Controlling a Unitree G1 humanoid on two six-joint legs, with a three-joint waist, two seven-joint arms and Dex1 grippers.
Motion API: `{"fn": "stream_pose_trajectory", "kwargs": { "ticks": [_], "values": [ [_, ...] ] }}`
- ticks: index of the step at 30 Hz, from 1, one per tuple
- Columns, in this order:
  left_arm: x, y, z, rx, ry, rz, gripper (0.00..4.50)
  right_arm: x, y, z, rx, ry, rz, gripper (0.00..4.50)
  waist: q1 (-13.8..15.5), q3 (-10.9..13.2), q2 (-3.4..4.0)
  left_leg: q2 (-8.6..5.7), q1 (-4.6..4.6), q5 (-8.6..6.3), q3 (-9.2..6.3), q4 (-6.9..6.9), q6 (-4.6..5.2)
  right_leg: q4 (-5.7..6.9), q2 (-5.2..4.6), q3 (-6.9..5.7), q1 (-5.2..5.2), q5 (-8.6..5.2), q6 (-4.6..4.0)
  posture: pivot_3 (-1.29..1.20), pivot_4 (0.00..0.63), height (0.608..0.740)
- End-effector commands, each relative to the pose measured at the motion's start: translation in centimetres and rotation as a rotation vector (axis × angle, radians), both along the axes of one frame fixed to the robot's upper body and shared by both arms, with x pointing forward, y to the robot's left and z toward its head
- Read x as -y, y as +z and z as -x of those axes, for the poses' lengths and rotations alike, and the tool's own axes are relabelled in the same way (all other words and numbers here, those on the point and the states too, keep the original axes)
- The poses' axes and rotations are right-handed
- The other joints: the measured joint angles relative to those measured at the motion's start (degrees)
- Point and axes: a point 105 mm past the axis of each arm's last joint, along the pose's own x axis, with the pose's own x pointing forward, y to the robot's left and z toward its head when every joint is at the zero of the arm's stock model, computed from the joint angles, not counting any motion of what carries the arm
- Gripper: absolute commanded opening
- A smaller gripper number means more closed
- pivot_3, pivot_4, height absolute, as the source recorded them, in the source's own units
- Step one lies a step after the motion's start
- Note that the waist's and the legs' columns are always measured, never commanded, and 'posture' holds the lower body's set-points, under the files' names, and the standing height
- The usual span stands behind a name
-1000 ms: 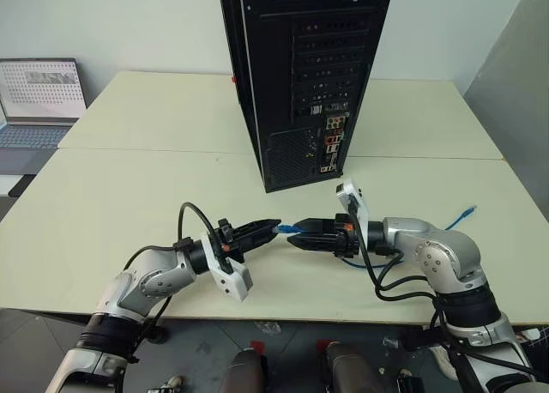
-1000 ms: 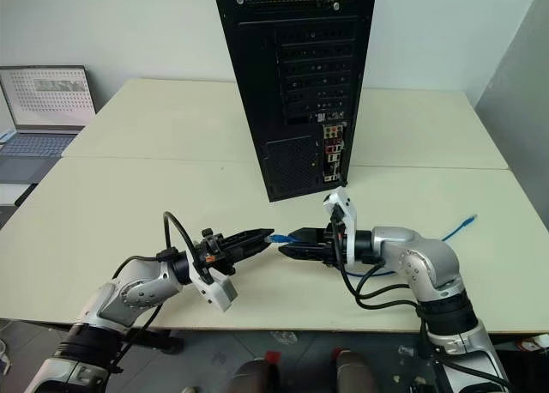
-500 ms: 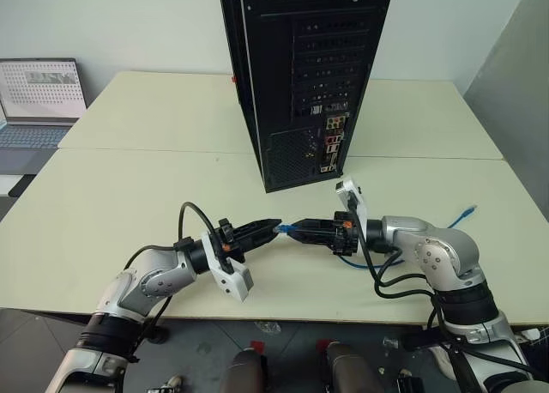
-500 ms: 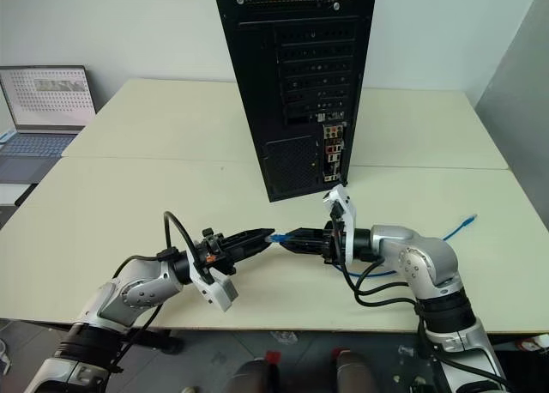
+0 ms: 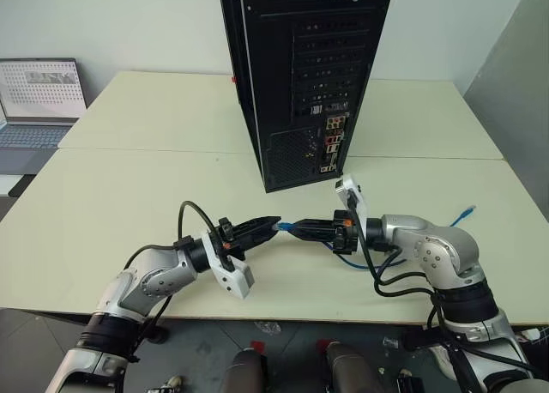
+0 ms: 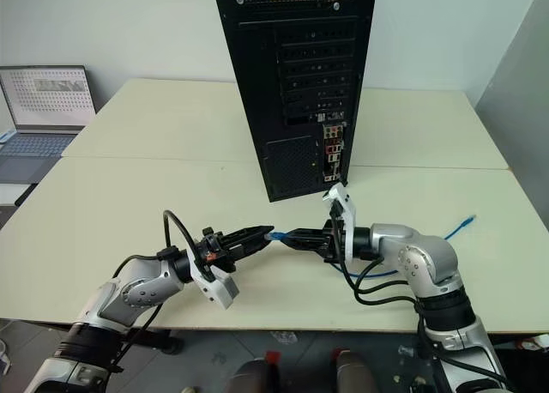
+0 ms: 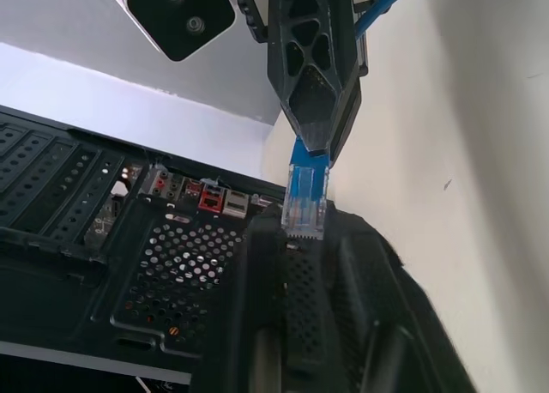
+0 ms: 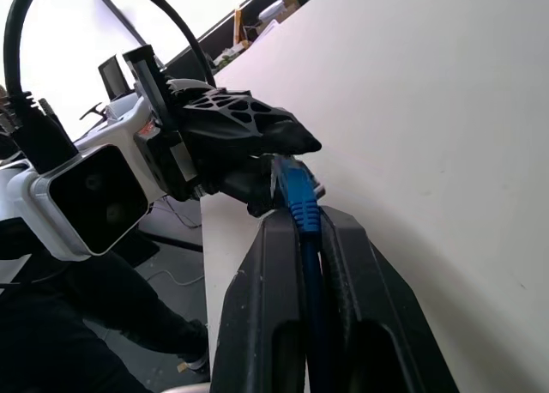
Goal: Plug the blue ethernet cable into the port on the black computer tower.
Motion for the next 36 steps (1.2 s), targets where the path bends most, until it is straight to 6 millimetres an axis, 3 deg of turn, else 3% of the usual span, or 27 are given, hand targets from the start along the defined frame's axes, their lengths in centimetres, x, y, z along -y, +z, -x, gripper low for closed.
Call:
{"fn": "stream_pose_trajectory", "kwargs": {
  "ticks": [1, 7, 13, 18, 28, 36],
  "values": [
    [-0.3, 0.6, -0.1, -0.029, 0.009, 0.027, 1.80, 0.3, 1.2, -0.1, 0.036, -0.004, -0.023, 0.00, 0.0, 0.0, 0.00, 0.00, 0.00, 0.00, 0.00, 0.00, 0.00, 0.00, 0.00, 0.00, 0.00, 0.00, 0.00, 0.00, 0.150, 0.740],
    [-2.0, 0.1, -1.7, -0.235, 0.145, 0.155, 2.93, 2.1, 2.5, -1.5, 0.169, -0.158, -0.001, 0.00, -0.1, 0.0, 0.00, 0.01, -0.01, 0.00, -0.01, 0.00, 0.00, 0.00, 0.00, 0.00, 0.00, 0.00, 0.00, 0.00, 0.150, 0.740],
    [-1.6, 1.3, -3.1, -0.488, 0.205, 0.381, 2.93, 4.6, 4.1, -3.7, 0.345, -0.456, 0.021, 0.00, -0.1, 0.0, 0.00, -0.01, -0.04, 0.00, -0.04, 0.00, 0.00, -0.01, 0.01, -0.03, 0.00, -0.01, 0.01, 0.00, 0.150, 0.740],
    [0.7, 3.9, -4.9, -0.651, 0.229, 0.549, 2.93, 6.6, 5.2, -6.1, 0.499, -0.828, 0.073, 0.00, -0.1, 0.0, 0.00, -0.01, -0.07, 0.00, -0.08, 0.03, -0.01, 0.02, 0.17, -0.03, 0.00, -0.01, 0.01, 0.00, 0.150, 0.740],
    [4.5, 5.9, -5.5, -0.870, 0.249, 0.705, 2.93, 5.1, 6.5, -7.8, 0.587, -1.010, 0.051, 0.00, -0.3, 0.0, 0.00, 0.06, -0.03, 0.02, -0.03, 0.02, -0.03, 0.03, 0.31, 0.06, -0.04, 0.00, 0.01, 0.00, 0.150, 0.740],
    [5.2, 5.8, -5.5, -0.903, 0.285, 0.749, 2.93, 4.3, 6.0, -8.5, 0.555, -1.018, 0.062, 0.00, -0.1, 0.0, 0.00, 0.04, -0.04, 0.02, -0.02, 0.03, -0.04, 0.01, 0.30, 0.09, -0.03, 0.00, 0.00, 0.00, 0.150, 0.740]
  ]
}}
